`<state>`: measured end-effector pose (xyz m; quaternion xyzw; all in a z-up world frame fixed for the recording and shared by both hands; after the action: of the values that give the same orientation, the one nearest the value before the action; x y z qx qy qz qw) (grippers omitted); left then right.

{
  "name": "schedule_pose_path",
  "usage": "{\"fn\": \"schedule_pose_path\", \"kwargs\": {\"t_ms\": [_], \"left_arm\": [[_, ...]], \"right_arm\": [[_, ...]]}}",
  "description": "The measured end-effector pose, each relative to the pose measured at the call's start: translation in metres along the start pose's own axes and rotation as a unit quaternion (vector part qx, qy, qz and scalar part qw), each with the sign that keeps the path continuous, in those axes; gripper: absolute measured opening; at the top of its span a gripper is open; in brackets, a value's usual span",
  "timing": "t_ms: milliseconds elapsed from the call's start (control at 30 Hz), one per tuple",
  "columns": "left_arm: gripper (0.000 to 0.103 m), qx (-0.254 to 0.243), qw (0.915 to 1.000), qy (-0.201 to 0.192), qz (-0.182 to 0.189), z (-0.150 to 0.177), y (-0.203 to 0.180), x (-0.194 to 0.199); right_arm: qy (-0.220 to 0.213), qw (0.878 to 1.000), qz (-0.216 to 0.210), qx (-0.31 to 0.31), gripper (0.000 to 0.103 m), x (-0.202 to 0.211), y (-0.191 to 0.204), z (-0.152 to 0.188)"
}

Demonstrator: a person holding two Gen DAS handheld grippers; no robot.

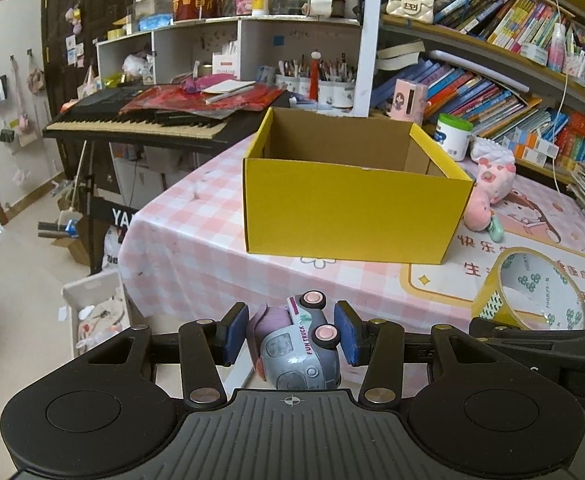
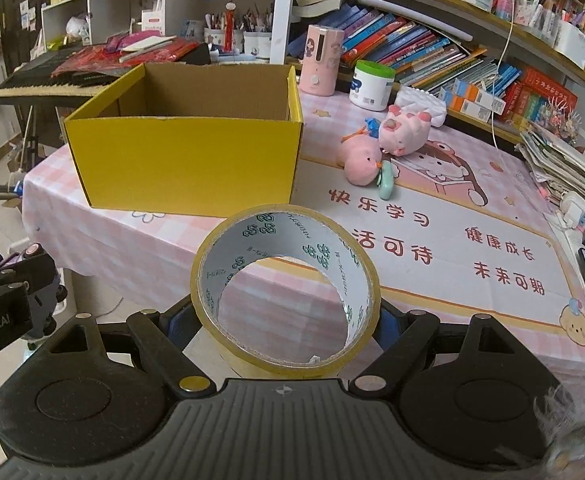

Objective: Organize objects

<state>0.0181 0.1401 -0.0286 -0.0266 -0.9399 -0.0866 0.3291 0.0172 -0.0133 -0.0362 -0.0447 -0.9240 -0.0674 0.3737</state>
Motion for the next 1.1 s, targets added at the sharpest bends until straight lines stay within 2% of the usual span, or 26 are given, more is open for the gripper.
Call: {"fn": "schedule_pose_path", "kwargs": {"t_ms": [300, 633, 833, 1100], "left_arm": [[0.045, 0.000, 0.9997, -0.019, -0.011, -0.007, 0.005, 0.007], [0.045, 0.003, 0.9995, -0.026, -0.020, -0.017, 0.005, 0.002], [0.045, 0.000, 0.9978, -0.054, -0.038, -0.044, 0.008, -0.003], [0.045, -0.007, 0.9909, -0.117, -0.067, -0.097, 0.003, -0.019]], "right_arm": [[-0.014, 1.000, -0.014, 0.012, 0.084, 0.009, 0.008, -0.003], [-0.015, 0.999, -0.027, 0.022, 0.084, 0.000, 0.013, -0.013], [-0.037, 0.998, -0.048, 0.024, 0.084, -0.009, 0.020, -0.039], [-0.098, 0.991, -0.080, 0.037, 0.084, -0.025, 0.028, -0.100]]}}
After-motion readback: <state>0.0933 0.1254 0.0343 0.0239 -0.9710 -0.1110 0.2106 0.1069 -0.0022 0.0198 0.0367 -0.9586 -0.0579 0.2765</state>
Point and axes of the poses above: each gripper's, at about its wrist camera, not at the fingertips, and x roughly against the way its jaws point, y to its left, z to its underside, the point moved 3 cm from there along -x, roughly the way its jaws point, and after that the axes turned 14 degrees about -x, right-handed, at the moved point
